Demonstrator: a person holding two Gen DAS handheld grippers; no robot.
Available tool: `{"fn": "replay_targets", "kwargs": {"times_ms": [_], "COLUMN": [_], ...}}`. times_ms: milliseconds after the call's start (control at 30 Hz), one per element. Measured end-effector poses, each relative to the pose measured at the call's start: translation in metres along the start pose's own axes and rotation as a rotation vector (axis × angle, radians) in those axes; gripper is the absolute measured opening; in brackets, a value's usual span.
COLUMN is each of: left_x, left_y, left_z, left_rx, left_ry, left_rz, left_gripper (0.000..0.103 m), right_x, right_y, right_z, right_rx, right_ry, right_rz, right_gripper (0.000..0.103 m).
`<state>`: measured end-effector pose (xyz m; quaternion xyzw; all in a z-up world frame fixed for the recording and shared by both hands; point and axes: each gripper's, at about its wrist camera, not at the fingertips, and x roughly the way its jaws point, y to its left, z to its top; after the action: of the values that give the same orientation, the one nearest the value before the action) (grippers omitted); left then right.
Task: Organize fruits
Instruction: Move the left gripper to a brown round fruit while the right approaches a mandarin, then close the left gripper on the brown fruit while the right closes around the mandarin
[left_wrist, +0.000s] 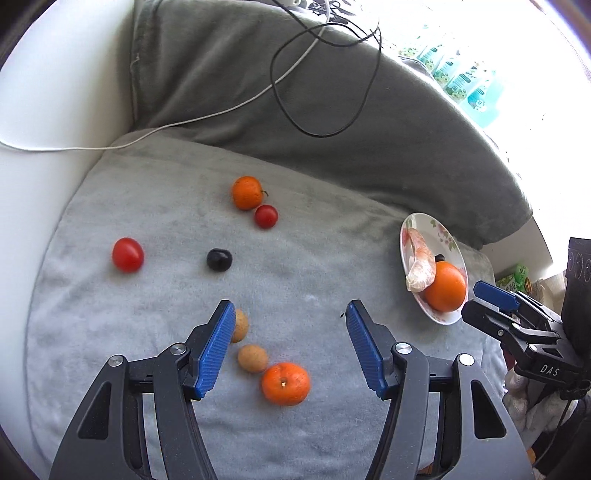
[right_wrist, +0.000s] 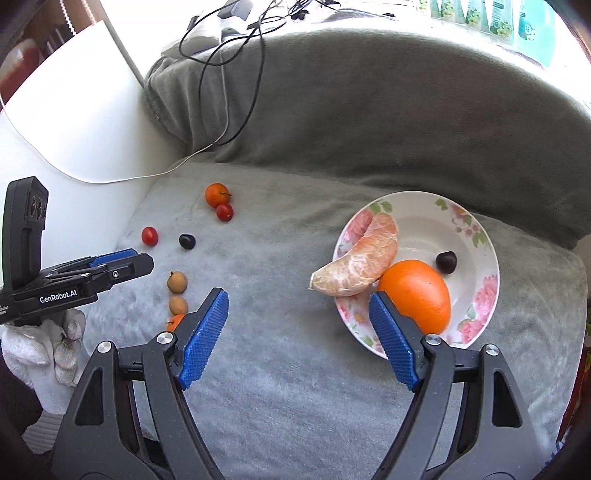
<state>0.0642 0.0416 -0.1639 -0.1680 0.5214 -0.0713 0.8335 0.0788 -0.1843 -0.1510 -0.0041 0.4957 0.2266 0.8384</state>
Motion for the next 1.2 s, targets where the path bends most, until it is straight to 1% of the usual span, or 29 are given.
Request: {"fn": "replay_targets", "kwargs": {"times_ms": [133,200,267,433,633,767,1000,1100,1200], "left_x": [0.002,0.005,0.007,0.017,0.032,0.041,0.049,0.052,0.054], "left_y": [0.019,0.026,0.031,0.039,0.045,0.05,0.052,0.052,0.051], "left_z": [-0.008,-0.012,-0.015,-0.018,-0.016,-0.016,-0.014,-0.014,-0.014], "left_rx": [-0.042,-0.061,-0.077,-0.097,-0.114,-0.138,-0.148,-0.142,-0.138], "left_ry": [0.016,0.027,0.035,0.067,0.099,0.12,0.142,0.148,0.154], "left_rz": [0.0,-0.002,-0.006,-0.019,-0.03,-0.034,-0.026,-0.02,-0.016], "left_gripper": [0.058,0.054,0.046,0.039,0.039,0.039,0.039,0.035,0.035], "right_x": [0.009,0.014,0.019,0.032,0.052,0.064,0.083,0.089,0.095], "right_y": [0.024,0.035,0.046,0.065,0.08,0.086,0.094,0.099,0.103], "right_z": [-0.004,-0.007,-0.01,-0.02,-0.032,-0.033,-0.035,-0.035,-0.036], "right_rx": [-0.061,-0.09,-0.121,-0.175,-0.206,-0.224,-0.225,-0.232,-0.245], "right_ry": [0.018,0.032,0.045,0.072,0.111,0.131,0.16,0.167,0.174], "right_rz": [0.04,0.06,0.075,0.116,0.167,0.175,0.204,0.213,0.215], "right_gripper": [0.081,0.081,0.081,0.081,0.081,0.081,0.081,0.081,0.081]}}
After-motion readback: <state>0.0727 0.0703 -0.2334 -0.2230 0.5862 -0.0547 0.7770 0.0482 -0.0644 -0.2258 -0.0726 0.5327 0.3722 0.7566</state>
